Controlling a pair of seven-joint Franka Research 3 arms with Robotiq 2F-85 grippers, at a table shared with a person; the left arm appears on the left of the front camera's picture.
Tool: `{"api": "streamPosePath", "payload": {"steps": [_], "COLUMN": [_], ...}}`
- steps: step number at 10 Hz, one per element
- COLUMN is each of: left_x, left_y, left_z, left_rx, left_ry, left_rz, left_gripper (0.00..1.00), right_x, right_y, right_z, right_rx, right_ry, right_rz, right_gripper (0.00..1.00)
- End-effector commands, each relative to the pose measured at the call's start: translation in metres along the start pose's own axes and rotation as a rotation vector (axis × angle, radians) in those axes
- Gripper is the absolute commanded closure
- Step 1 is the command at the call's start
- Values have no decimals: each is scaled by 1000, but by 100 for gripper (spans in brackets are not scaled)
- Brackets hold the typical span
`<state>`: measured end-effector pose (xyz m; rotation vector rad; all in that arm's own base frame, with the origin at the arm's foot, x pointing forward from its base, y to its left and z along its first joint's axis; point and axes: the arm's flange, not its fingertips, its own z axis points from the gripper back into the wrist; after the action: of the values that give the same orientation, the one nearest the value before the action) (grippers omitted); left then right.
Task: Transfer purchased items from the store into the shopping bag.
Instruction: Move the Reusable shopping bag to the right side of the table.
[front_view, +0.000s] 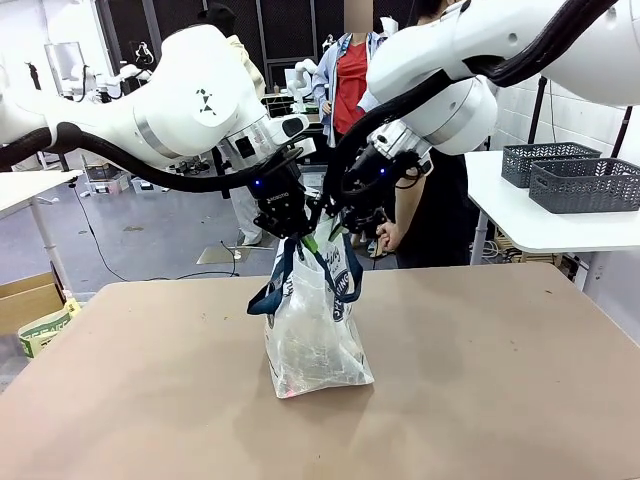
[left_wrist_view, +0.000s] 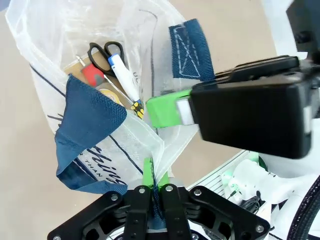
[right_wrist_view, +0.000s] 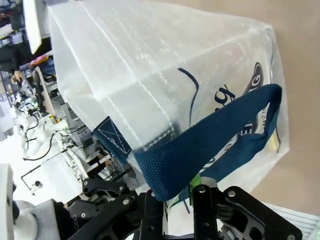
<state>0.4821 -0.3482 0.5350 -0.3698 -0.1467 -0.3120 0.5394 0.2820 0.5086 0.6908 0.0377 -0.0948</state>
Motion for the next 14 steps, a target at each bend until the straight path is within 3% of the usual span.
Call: {"api": "streamPosePath", "payload": {"steps": [1,6,7,11,13,14], "left_x": [-1,-1,-1,-1,-1,-1], "left_y": [1,1,1,1,1,1], "left_z": [5,5,5,5,5,5], "left_rx": [-6,-6,-6,-6,-6,-6], "left_ry": [-3,-3,-3,-3,-3,-3], "left_rz": [7,7,7,7,7,7], "left_gripper": [100,100,100,100,100,100], "right_x": [-13,-28,-29,-39,-50,-58], "right_y": [-20,-31,-33,-43,-57,-62], "right_z": [8,31,32,48,69,80], "right_rx": [39,105,118,139,38,-39], "right_ry": [-35,-91,-78,-133,-54,-73], "right_rz": [46,123,139,155,177,239], "right_gripper": [80,80,74,0,0,0]}}
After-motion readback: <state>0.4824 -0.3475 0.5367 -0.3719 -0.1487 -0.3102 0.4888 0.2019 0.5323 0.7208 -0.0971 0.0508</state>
